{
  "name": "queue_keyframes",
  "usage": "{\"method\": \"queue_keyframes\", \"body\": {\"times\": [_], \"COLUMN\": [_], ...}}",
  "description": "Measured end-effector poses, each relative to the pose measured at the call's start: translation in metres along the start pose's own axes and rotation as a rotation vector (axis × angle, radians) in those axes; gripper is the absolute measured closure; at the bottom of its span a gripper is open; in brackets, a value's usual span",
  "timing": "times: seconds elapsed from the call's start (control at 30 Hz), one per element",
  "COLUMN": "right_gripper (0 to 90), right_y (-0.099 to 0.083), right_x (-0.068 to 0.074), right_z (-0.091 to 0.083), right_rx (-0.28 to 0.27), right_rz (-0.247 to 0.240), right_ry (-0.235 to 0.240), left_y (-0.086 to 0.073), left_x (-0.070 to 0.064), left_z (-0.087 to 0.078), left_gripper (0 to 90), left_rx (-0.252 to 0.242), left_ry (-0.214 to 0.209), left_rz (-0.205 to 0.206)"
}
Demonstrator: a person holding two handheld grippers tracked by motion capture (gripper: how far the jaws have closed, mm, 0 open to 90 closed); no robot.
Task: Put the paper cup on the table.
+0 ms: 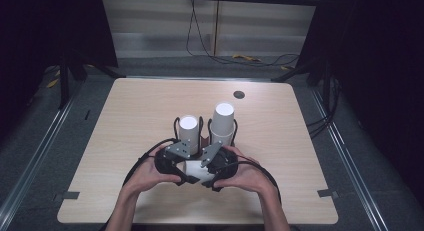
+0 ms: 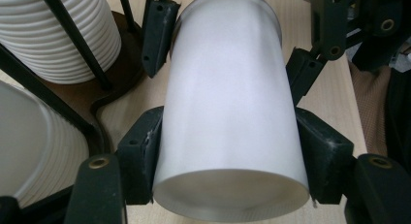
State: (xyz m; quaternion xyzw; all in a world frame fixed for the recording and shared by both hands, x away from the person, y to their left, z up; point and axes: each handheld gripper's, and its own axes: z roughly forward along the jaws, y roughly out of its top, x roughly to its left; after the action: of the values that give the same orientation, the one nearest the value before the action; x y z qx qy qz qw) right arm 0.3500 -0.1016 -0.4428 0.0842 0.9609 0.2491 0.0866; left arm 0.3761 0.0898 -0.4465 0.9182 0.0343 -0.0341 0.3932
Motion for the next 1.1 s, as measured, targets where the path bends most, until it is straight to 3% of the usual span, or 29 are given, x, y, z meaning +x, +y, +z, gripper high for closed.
{"method": "queue_keyframes", "body": {"times": [0.17, 0.27, 0.4, 0.5, 0.63, 0.67, 0.77, 0.93, 1.1], "right_gripper": [16.1, 15.3, 15.0, 14.5, 14.2, 14.5, 15.6, 15.0, 14.2], "right_y": [-0.006, -0.009, -0.017, -0.022, -0.023, -0.023, -0.027, -0.035, -0.04], "right_x": [0.0, -0.001, -0.002, -0.001, -0.002, -0.002, -0.001, -0.001, 0.001], "right_z": [-0.002, -0.004, -0.005, -0.005, -0.005, -0.005, -0.007, -0.006, -0.007], "right_rx": [-0.022, -0.055, -0.095, -0.115, -0.119, -0.123, -0.167, -0.185, -0.213], "right_rz": [0.029, 0.037, 0.071, 0.083, 0.1, 0.103, 0.131, 0.169, 0.192], "right_ry": [-0.007, -0.017, -0.025, -0.036, -0.032, -0.035, -0.039, -0.046, -0.057], "left_y": [-0.001, -0.001, 0.0, -0.002, -0.005, -0.007, -0.009, -0.012, -0.014], "left_x": [0.0, -0.004, -0.008, -0.009, -0.009, -0.009, -0.01, -0.012, -0.013], "left_z": [-0.002, -0.003, -0.007, -0.008, -0.009, -0.009, -0.01, -0.012, -0.013], "left_gripper": [34.8, 34.7, 34.6, 34.6, 34.6, 34.5, 34.5, 34.5, 34.1], "left_rx": [-0.011, -0.003, -0.027, -0.037, -0.075, -0.092, -0.112, -0.145, -0.186], "left_ry": [0.018, 0.05, 0.066, 0.062, 0.087, 0.072, 0.079, 0.084, 0.122], "left_rz": [0.0, 0.001, 0.009, 0.001, -0.006, -0.017, -0.021, -0.023, -0.03]}}
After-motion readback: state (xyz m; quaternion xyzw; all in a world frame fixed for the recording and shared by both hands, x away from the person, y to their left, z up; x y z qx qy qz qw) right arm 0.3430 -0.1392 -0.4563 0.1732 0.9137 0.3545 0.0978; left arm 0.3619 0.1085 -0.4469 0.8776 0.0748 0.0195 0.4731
